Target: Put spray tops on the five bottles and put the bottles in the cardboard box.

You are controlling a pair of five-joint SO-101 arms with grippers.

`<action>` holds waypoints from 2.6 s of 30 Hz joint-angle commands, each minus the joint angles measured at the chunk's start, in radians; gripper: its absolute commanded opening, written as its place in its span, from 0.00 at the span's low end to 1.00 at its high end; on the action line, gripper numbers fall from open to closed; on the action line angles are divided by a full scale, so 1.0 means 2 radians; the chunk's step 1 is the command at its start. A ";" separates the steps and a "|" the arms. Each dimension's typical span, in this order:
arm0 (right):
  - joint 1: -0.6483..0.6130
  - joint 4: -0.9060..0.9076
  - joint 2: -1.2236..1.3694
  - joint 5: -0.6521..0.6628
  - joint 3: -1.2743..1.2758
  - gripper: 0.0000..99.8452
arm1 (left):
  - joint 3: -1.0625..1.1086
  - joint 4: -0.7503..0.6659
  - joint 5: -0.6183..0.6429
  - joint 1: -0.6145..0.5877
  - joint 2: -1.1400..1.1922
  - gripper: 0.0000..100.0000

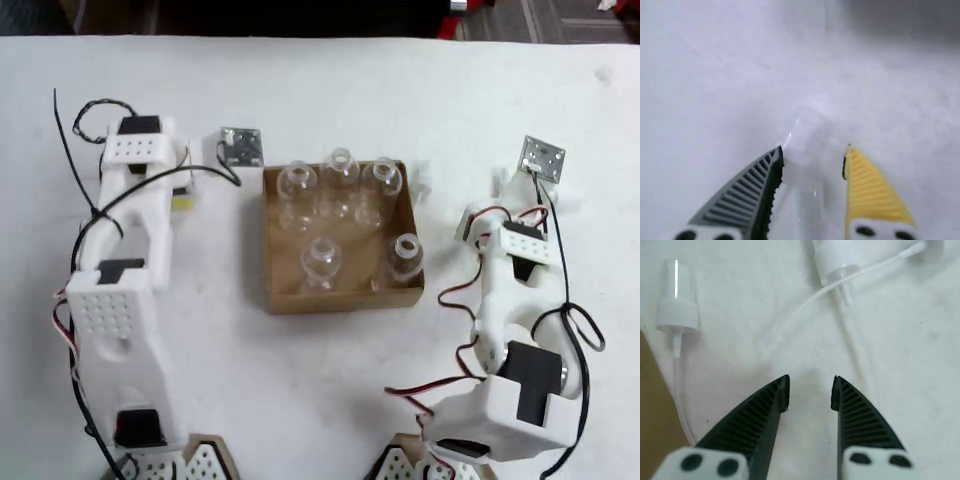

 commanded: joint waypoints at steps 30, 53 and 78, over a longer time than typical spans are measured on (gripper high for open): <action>0.003 -0.009 0.000 0.007 -0.029 0.12 | -0.087 0.046 -0.029 0.008 0.001 0.24; 0.003 -0.011 0.000 0.007 -0.029 0.12 | -0.259 0.166 -0.074 0.020 0.135 0.03; 0.003 -0.011 0.000 0.007 -0.029 0.12 | -0.627 0.293 0.470 0.040 0.059 0.02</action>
